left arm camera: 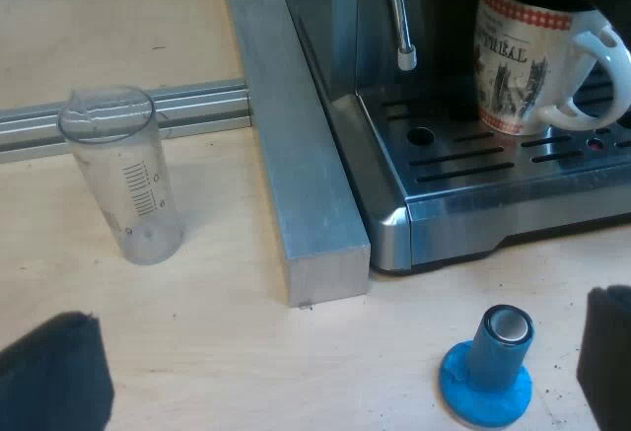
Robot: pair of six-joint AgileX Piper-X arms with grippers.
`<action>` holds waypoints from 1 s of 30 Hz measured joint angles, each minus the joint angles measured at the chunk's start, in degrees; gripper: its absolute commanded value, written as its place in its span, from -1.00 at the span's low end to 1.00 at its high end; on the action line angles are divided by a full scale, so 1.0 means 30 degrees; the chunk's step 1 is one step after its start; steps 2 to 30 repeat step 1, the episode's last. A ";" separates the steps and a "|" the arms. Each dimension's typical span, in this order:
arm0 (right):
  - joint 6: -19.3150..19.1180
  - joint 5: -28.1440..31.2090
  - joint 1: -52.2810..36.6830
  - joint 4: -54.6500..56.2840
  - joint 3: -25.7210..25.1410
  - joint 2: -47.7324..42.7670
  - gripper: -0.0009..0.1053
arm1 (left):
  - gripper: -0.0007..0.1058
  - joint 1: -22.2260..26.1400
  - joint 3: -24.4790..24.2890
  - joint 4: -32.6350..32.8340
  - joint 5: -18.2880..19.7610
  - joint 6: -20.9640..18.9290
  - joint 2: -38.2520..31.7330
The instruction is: Place mug into machine
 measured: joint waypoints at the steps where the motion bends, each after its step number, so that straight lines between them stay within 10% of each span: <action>1: 0.0000 0.0000 0.0000 0.0000 0.0000 0.0000 0.24 | 0.86 0.0000 0.0000 0.0000 0.0000 0.0000 0.0000; 30: 0.0000 0.0000 0.0000 0.0000 0.0000 0.0000 0.24 | 0.86 0.0000 0.0000 0.0000 0.0000 0.0000 0.0000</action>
